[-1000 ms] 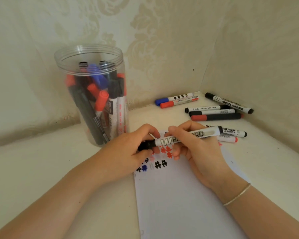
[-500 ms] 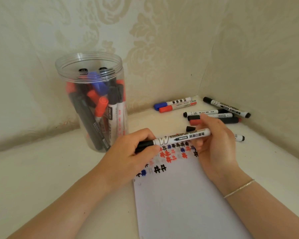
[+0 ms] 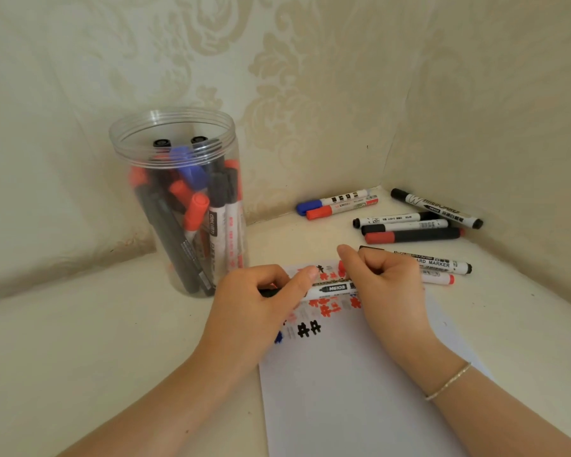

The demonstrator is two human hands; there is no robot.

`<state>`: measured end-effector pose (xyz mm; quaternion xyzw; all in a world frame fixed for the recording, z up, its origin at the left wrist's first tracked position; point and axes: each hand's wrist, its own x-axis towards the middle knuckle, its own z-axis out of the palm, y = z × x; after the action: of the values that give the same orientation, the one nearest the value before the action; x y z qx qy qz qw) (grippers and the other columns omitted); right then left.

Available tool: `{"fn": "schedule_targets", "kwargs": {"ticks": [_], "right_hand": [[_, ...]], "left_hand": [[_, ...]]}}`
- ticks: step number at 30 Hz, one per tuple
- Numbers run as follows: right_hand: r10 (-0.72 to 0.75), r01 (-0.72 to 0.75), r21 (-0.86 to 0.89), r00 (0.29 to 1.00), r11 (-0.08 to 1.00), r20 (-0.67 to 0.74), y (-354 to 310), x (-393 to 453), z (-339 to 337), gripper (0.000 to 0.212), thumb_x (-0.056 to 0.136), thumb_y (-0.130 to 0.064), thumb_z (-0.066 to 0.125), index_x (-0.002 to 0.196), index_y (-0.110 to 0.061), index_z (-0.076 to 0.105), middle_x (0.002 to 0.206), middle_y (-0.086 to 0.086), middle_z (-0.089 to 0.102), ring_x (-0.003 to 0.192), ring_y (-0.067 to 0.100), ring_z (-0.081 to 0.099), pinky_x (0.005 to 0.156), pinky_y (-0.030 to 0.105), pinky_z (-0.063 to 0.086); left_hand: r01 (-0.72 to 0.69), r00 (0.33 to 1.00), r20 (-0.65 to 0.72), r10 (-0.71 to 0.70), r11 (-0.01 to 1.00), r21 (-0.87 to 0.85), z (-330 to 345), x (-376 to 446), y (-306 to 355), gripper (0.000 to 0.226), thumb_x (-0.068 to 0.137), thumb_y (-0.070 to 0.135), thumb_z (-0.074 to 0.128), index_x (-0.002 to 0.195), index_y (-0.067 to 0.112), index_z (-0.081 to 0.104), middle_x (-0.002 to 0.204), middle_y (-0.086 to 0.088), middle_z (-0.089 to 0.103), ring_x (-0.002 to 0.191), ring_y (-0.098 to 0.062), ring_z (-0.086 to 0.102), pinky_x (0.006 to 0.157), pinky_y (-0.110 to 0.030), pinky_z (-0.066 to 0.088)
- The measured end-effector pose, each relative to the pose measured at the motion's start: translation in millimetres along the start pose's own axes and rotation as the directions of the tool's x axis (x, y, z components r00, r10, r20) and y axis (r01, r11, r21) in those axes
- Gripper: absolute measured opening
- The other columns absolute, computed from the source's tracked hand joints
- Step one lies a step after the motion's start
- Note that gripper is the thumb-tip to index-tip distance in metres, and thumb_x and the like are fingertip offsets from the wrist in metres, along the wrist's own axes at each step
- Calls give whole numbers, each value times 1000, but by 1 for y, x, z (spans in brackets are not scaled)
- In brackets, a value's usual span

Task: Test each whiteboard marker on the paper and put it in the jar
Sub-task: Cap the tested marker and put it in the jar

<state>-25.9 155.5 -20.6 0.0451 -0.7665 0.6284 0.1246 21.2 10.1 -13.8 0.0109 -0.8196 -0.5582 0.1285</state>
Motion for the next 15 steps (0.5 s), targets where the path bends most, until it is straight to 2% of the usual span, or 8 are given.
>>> {"fn": "schedule_targets", "kwargs": {"ticks": [2,6,8,10,12,15], "right_hand": [[-8,8,1,1000,1000,5,-1,-1,0,54,89,-14,62,55,7,26,51,6,21,49,14,20,46,22,23],[29,-29,0,1000,1000,-13,-2,0,-2,53,90,-16,61,56,5,26,52,6,21,51,16,21,48,24,22],[127,-125,75,992,989,-23,-5,6,-3,48,89,-17,61,57,5,33,57,8,27,53,22,22,49,25,23],[274,-266,205,962,942,-12,-15,15,-4,38,89,-15,61,59,0,44,55,11,30,45,20,25,42,24,25],[351,-345,340,935,875,44,-36,28,-2,36,89,-11,58,56,-9,44,45,3,30,35,12,22,36,20,23],[307,-333,475,942,815,135,-80,52,13,39,91,-11,56,55,-13,40,35,-3,27,30,10,18,33,19,19]], "left_hand": [[0,1000,-14,0,1000,2,1,0,0,46,84,40,64,48,14,50,37,10,38,34,-5,36,42,-9,29],[-36,999,-8,36,999,26,1,2,4,42,85,40,62,51,17,54,39,12,44,40,-2,43,47,-9,35],[-120,992,-24,122,991,66,-1,3,12,34,85,43,58,61,19,58,44,11,49,44,-2,46,51,-10,37],[-214,973,-67,220,973,84,-3,4,27,18,87,40,58,79,24,56,53,7,55,45,-4,49,49,-14,41],[-311,939,-126,321,946,92,-10,8,49,14,87,35,60,91,26,49,68,7,63,54,-5,60,52,-20,51],[-457,834,-267,483,876,157,-32,24,92,24,87,30,64,98,23,43,82,15,68,71,0,67,64,-30,58]]}}
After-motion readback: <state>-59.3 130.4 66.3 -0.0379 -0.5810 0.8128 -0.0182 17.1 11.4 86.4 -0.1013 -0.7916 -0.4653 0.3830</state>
